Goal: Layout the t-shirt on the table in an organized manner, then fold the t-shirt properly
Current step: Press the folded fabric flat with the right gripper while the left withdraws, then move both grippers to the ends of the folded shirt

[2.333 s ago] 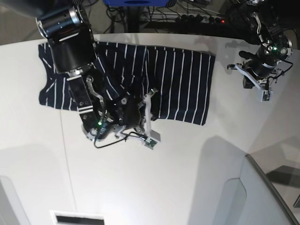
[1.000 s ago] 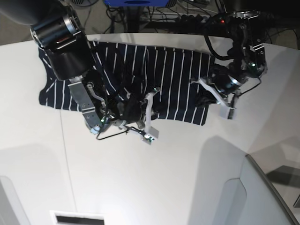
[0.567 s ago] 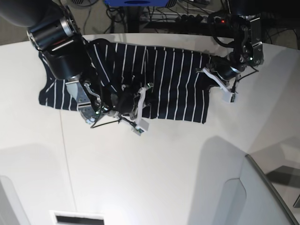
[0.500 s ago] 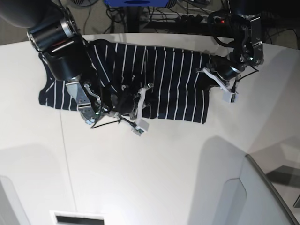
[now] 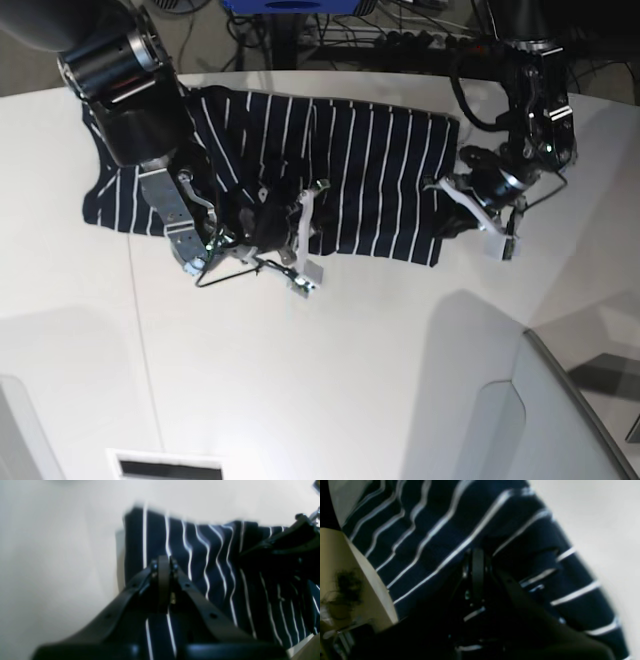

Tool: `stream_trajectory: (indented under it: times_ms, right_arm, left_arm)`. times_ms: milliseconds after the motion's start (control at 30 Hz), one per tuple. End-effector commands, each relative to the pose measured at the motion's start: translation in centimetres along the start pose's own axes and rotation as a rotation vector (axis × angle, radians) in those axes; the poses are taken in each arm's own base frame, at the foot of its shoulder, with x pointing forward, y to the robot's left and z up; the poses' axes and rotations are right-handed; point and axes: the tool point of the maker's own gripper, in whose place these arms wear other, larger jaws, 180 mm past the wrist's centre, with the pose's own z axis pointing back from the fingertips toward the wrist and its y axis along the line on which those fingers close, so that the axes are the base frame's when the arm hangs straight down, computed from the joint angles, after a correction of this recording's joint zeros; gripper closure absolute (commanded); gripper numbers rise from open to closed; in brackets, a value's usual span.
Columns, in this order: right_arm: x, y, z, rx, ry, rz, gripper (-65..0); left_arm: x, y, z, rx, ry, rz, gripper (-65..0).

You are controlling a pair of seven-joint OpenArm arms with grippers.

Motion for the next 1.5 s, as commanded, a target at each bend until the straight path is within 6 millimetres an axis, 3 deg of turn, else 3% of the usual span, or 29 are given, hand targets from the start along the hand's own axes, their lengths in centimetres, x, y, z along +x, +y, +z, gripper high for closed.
stream_trajectory:
  times_ms: [0,100,233,433,533,633,767,833,900,1000,1067,1100,1200,1367,1467]
  right_arm:
    - [3.3,0.5,0.7,0.012,-0.076,0.038,-1.2]
    - [3.7,0.4,0.8,0.010,-0.077,0.045,-1.2]
    - [3.4,-0.4,0.3,0.009,-0.078,0.011,-1.2]
    - [0.1,-1.6,-1.1,0.014,-0.061,-0.100,-1.2]
    - [0.4,-1.5,-1.0,0.018,-0.075,-0.092,-1.2]
    - [2.1,-0.4,-0.4,0.023,-0.123,-0.041,-1.2]
    - [4.0,-0.2,2.9,-0.026,-0.196,0.025,-2.3]
    - [4.4,-1.3,5.8,-0.088,-0.245,0.005,-2.6]
    - [3.7,-3.1,9.1,-0.175,-0.268,-0.041,-7.5]
    - [1.0,-5.9,13.7,-0.307,-0.278,-0.121,-22.7]
    - [-1.4,-8.0,16.8,-0.397,-0.265,-0.155,-36.8]
    - [-2.7,-8.9,18.0,-0.433,-0.253,-0.173,-44.6]
    - [-6.1,-10.9,20.8,-0.509,-0.221,-0.224,-59.6]
    - [-11.0,-13.3,24.4,-0.610,-0.234,-0.373,-60.5]
    - [-14.7,-14.5,24.5,-0.613,-0.224,-0.514,-60.5]
  left_arm:
    - [2.0,-0.1,-0.1,-0.012,-0.050,-0.018,0.0]
    - [2.4,0.3,-1.1,-0.013,-0.047,-0.003,0.0]
    - [1.4,1.3,-2.9,-0.012,-0.007,0.064,0.0]
    - [-0.2,2.7,-4.3,0.003,-0.036,0.160,0.0]
    - [-0.1,2.7,-4.3,0.002,-0.042,0.162,0.0]
    - [1.5,2.7,-3.8,0.004,-0.083,0.140,0.0]
    - [3.8,3.2,-1.5,0.033,-0.157,0.079,0.0]
    - [4.6,4.3,0.7,0.072,-0.191,0.045,0.0]
    - [4.2,5.6,2.9,0.114,-0.188,0.010,0.0]
    - [2.3,6.8,5.2,0.155,-0.146,-0.024,0.0]
    - [1.0,7.7,6.7,0.185,-0.122,-0.023,0.0]
    - [0.3,8.1,7.2,0.199,-0.110,-0.016,0.0]
    - [-0.8,9.5,8.7,0.243,-0.101,0.006,0.0]
    - [-1.7,10.5,9.4,0.274,-0.093,0.036,0.0]
    - [-2.5,10.4,9.1,0.259,-0.078,0.049,0.0]
